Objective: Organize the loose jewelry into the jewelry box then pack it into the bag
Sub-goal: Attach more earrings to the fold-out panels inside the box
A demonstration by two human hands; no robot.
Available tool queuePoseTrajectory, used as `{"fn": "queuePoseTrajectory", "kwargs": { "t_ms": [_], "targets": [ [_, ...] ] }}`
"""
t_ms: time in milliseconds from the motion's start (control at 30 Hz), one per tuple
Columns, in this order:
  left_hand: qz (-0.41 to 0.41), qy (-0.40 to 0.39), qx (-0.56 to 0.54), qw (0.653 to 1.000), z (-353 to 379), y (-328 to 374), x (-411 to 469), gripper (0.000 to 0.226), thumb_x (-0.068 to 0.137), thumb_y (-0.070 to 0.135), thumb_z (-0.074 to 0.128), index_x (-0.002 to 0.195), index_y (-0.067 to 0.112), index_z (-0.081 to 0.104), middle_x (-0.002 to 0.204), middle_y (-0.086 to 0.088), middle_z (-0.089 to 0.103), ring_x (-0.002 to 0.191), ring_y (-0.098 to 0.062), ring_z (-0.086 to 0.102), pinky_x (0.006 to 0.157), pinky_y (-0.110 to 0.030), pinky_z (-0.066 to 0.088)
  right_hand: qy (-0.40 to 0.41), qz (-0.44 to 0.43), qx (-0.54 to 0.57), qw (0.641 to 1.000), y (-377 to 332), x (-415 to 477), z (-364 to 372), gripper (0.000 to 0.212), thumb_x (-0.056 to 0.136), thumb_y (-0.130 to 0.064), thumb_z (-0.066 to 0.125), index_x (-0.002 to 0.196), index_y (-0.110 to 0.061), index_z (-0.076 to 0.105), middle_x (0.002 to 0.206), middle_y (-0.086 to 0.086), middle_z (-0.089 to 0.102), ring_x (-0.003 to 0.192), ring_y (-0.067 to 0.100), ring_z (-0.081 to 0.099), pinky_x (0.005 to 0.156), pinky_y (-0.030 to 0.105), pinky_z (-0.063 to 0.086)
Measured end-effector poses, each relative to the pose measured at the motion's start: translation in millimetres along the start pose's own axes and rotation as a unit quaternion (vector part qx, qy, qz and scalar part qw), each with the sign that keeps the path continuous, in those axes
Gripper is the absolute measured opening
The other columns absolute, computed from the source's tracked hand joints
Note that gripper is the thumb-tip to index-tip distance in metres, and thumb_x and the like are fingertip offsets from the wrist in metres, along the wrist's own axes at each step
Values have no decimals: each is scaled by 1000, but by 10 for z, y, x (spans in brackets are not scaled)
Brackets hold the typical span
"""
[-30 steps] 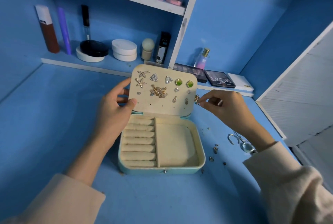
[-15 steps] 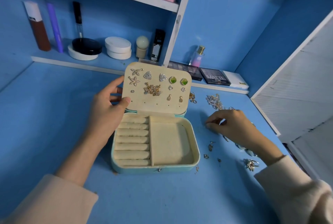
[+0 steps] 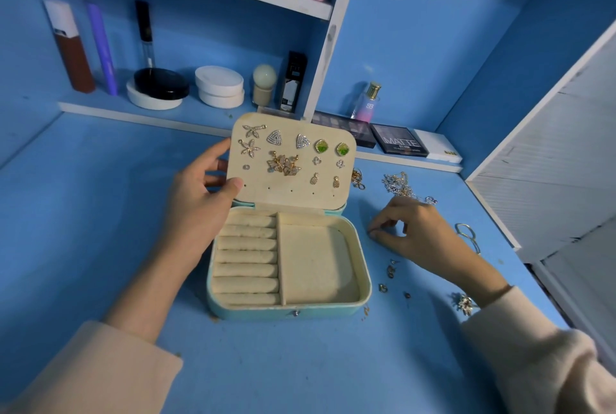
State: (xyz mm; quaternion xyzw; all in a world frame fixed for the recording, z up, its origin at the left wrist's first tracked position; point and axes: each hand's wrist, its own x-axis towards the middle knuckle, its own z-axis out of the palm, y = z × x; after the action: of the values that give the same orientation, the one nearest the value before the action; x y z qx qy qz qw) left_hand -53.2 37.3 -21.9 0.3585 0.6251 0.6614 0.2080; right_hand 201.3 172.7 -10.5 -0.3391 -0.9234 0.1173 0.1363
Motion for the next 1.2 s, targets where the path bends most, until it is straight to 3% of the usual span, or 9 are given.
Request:
{"fn": "queuePoseTrajectory", "kwargs": {
  "t_ms": [200, 600, 833, 1200],
  "targets": [
    [1, 0, -2, 1000, -4, -8, 5, 61, 85, -9, 57, 99, 51, 54, 86, 11, 61, 65, 8, 57, 66, -11, 50, 28, -9, -9, 1000, -7, -6, 28, 7, 78, -14, 73, 78, -20, 72, 77, -4, 59, 75, 14, 55, 64, 34, 47],
    [-3, -2, 0, 1000, -7, -5, 7, 61, 86, -8, 57, 99, 51, 53, 87, 10, 61, 64, 10, 57, 64, -9, 49, 46, -14, -10, 999, 47, -65, 1, 11, 75, -13, 76, 79, -23, 77, 71, -9, 54, 71, 2, 50, 58, 33, 45],
    [-6, 1, -2, 1000, 0, 4, 2, 59, 86, -8, 57, 103, 48, 54, 86, 11, 60, 64, 9, 56, 64, -10, 49, 42, -5, -10, 999, 34, -51, -41, 8, 79, -17, 72, 82, -23, 75, 76, -4, 58, 73, 6, 53, 60, 27, 43],
    [-5, 1, 0, 1000, -3, -3, 5, 60, 86, -9, 58, 101, 49, 53, 86, 11, 61, 64, 9, 57, 66, -12, 49, 38, -12, -24, 999, 9, -58, -45, 11, 76, -12, 74, 77, -23, 76, 72, -4, 56, 69, 9, 50, 58, 33, 45]
  ]
}}
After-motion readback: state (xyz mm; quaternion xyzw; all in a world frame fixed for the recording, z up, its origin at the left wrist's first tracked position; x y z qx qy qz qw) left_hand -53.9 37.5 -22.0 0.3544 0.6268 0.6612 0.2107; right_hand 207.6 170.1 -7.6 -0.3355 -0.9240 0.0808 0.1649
